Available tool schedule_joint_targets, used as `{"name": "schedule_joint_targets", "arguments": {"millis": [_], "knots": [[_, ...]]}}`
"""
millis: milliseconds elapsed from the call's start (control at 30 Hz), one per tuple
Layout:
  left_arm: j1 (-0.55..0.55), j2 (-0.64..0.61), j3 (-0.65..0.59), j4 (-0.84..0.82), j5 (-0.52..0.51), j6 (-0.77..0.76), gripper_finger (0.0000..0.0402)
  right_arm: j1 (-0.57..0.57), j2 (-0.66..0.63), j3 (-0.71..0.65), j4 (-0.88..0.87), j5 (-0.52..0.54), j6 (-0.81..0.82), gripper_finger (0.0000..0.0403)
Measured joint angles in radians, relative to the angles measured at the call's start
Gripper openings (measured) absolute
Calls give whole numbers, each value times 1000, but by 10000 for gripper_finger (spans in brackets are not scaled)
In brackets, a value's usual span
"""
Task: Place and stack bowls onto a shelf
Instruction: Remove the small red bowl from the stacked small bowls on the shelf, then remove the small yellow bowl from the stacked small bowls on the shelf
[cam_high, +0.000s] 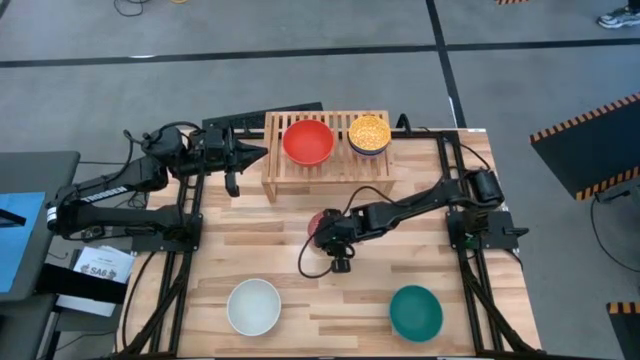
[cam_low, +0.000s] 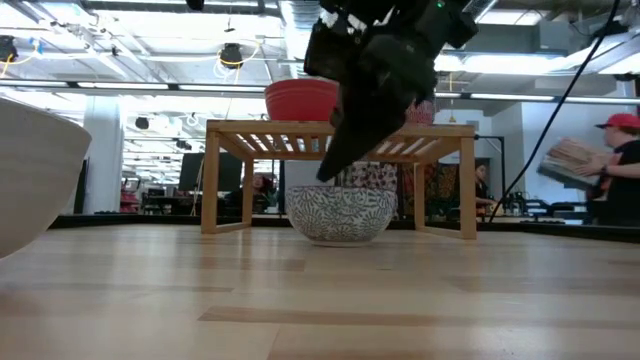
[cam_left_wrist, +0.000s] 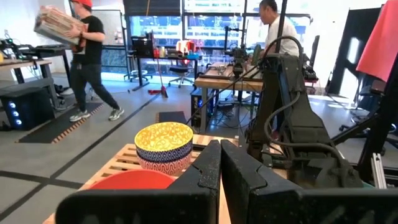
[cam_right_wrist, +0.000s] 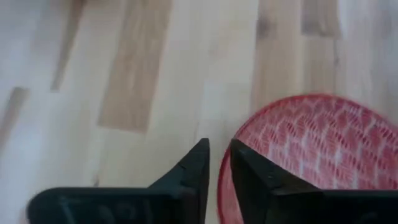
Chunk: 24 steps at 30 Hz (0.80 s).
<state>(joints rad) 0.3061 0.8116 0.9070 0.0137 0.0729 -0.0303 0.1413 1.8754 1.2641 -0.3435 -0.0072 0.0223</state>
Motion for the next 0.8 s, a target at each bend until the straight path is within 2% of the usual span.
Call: {"name": "schedule_joint_targets", "arguments": {"millis": [267, 467, 633, 800], "knots": [[0, 0, 0, -1, -1, 0, 0, -1, -22, 53, -122, -48, 22, 186], [0, 0, 0, -3, -2, 0, 0, -22, -101, 104, -338, -51, 23, 251], [0, 0, 0, -9, -1, 0, 0, -46, -238, 78, -445, -12, 56, 260], [0, 0, 0, -9, 8, -5, 0, -53, -443, -86, -420, 115, 189, 260]]}}
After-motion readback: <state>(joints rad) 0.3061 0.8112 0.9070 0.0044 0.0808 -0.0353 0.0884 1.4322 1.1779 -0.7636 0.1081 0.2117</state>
